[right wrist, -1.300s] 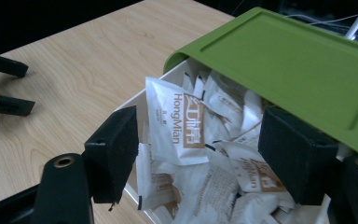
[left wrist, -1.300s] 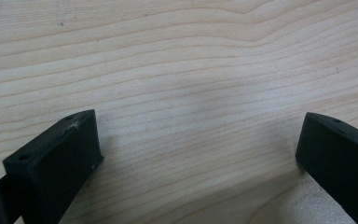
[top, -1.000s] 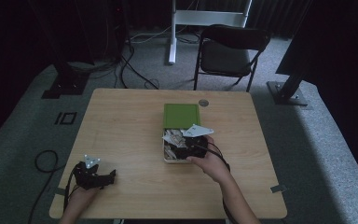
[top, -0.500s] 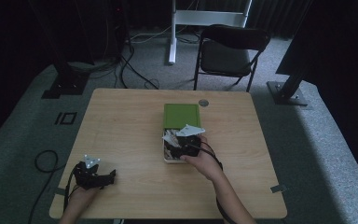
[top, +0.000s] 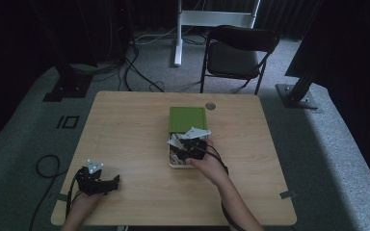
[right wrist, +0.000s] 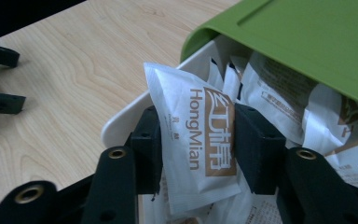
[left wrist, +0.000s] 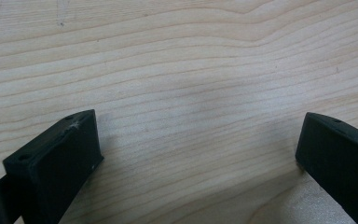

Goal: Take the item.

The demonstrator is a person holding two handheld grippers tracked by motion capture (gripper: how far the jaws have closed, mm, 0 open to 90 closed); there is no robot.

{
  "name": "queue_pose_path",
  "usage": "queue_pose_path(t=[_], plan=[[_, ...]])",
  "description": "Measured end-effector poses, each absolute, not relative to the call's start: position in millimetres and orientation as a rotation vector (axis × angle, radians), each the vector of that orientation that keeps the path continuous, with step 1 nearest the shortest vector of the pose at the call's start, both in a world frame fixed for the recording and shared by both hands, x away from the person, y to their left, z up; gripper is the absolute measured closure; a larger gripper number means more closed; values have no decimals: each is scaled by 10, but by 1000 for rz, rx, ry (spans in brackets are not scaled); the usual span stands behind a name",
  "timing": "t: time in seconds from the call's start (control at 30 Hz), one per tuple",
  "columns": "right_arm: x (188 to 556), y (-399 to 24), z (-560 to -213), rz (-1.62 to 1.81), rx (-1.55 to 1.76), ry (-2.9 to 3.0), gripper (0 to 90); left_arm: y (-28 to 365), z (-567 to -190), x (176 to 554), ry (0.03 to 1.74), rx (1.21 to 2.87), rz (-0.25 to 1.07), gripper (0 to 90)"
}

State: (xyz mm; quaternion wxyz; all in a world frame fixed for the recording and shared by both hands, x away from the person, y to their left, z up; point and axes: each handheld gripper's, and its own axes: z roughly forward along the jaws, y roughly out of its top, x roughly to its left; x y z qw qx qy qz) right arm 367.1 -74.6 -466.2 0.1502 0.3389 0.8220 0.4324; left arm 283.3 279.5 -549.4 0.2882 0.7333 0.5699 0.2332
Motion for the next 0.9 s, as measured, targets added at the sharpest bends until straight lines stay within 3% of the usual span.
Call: queue_pose_path(t=[0.47,0.9], plan=[[3573,-830,-4500,1280,910,2348,571,2796,-5493,2834,1520,1960,624,6],[3586,-1207,-4308,1304,952,2247,572,2796,-5494,2834,1520,1960,624,6]])
